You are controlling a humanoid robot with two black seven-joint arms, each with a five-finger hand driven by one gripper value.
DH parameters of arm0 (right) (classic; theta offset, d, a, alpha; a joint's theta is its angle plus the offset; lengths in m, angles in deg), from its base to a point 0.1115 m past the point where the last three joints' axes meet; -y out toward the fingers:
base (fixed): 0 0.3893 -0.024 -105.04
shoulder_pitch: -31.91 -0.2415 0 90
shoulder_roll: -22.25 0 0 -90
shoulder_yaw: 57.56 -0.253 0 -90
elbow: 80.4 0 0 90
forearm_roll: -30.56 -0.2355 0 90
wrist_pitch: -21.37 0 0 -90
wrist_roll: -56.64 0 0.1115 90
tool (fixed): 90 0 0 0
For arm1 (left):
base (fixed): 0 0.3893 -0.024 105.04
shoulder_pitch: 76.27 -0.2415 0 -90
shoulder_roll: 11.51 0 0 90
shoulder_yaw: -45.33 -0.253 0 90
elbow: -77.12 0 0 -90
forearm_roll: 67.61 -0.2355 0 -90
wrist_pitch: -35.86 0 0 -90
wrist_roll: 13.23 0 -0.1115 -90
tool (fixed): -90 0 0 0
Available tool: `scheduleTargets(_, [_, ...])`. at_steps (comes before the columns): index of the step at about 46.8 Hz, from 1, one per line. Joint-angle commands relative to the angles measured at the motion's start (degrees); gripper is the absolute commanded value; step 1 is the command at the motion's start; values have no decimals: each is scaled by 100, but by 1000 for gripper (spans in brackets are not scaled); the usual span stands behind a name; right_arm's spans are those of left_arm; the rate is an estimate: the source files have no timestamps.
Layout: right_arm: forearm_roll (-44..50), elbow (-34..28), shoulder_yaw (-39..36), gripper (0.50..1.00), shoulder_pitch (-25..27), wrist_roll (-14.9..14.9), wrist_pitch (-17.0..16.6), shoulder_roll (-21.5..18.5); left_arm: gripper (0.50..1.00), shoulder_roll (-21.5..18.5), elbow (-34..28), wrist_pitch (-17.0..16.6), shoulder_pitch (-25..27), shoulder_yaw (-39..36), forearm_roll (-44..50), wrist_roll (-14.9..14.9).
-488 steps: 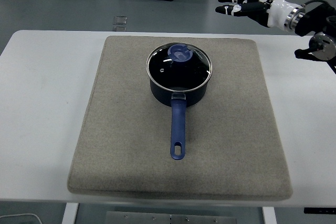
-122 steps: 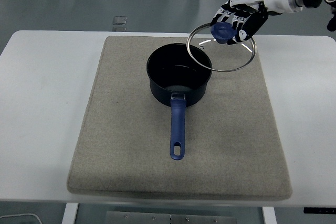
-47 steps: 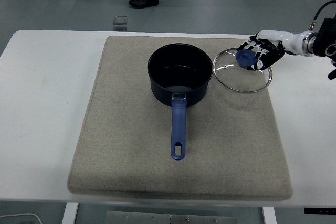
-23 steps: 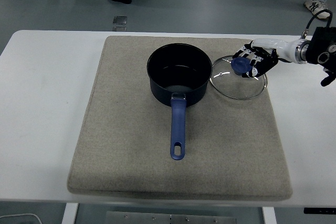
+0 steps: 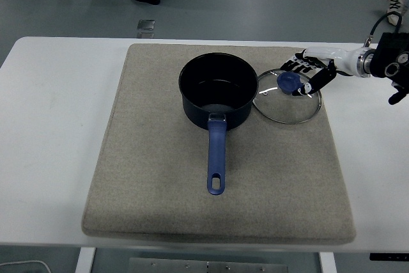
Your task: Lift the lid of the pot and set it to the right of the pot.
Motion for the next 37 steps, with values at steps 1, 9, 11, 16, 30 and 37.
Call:
scheduleTargets(1, [-15,2,-5,913,-23,0,-46,55,1000,0,0,0,0,0,0,0])
scheduleTargets(9, [-32,19,-5,913,-366,0,-432,151,1000,0,0,0,0,0,0,0])
scheduleTargets(11, [-67,19,-14,913,-418,17,-555,230,1000,0,0,0,0,0,0,0])
scheduleTargets(16, [-453,11,-268,911,-524,17,-802,319,1000,0,0,0,0,0,0,0])
scheduleTargets(30, [-1877,-16,-1165,909,-147,-9,-38,126,1000,0,0,0,0,0,0,0])
scheduleTargets(37, [-2396,-60,-1288,909,-24,-9,349,-200,1000,0,0,0,0,0,0,0])
